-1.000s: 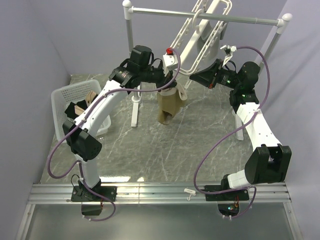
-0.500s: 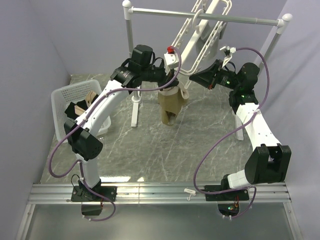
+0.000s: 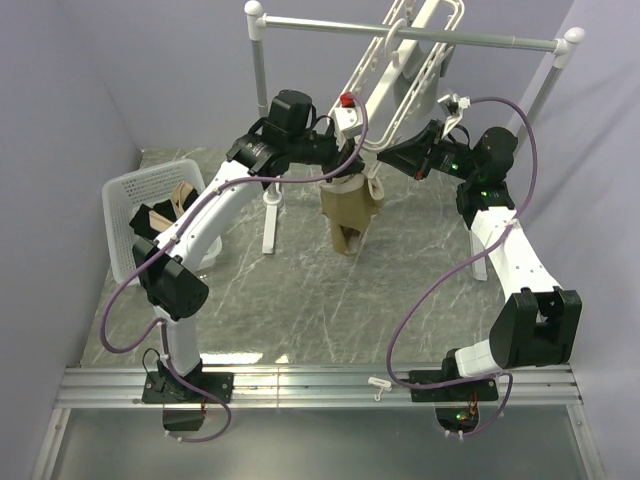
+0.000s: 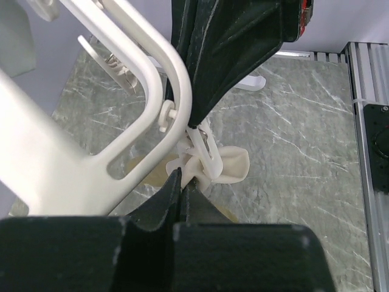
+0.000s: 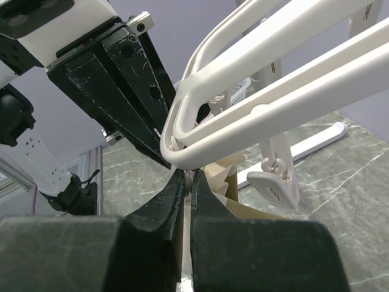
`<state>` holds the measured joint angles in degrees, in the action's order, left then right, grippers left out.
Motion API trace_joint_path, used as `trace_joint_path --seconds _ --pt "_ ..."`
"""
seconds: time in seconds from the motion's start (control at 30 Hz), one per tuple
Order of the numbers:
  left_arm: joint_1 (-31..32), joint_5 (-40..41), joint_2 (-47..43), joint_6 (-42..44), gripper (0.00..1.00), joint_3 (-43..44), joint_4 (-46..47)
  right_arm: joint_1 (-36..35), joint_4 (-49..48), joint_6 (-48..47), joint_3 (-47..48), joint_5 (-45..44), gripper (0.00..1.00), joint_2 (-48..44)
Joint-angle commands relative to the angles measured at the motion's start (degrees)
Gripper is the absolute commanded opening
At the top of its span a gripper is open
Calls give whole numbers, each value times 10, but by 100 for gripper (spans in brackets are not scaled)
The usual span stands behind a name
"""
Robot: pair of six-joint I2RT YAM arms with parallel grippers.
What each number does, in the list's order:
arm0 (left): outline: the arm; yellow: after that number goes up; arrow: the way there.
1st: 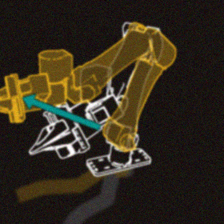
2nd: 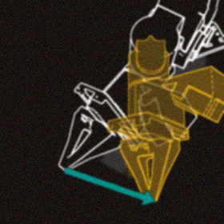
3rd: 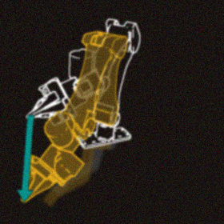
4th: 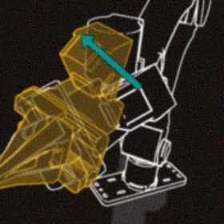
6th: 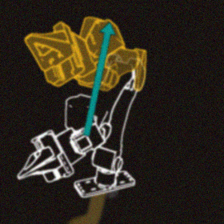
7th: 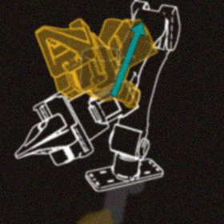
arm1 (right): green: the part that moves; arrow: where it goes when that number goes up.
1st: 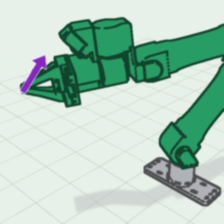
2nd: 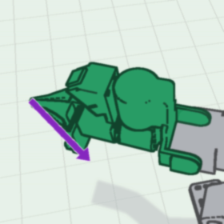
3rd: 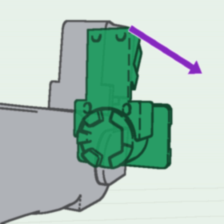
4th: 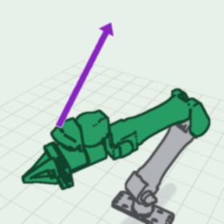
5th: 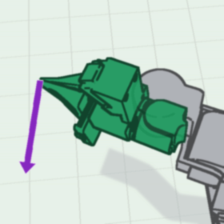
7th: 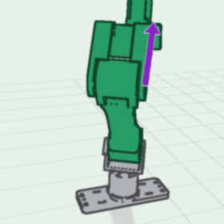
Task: Clip the underwear to the hanger
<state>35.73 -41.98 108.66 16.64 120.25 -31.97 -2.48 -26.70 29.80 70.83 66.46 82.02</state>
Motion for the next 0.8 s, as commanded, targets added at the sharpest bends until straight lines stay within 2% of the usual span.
trace_joint_path --seconds 0.0,0.47,0.77 --pt "7 -14 3 -14 0 31 28 -7 -2 -18 -10 18 0 2" --pt "8 -24 8 -31 0 43 38 -8 24 -62 -18 17 1 -4" --pt "9 -25 7 -29 0 42 35 -7 15 -57 -23 11 21 -7"
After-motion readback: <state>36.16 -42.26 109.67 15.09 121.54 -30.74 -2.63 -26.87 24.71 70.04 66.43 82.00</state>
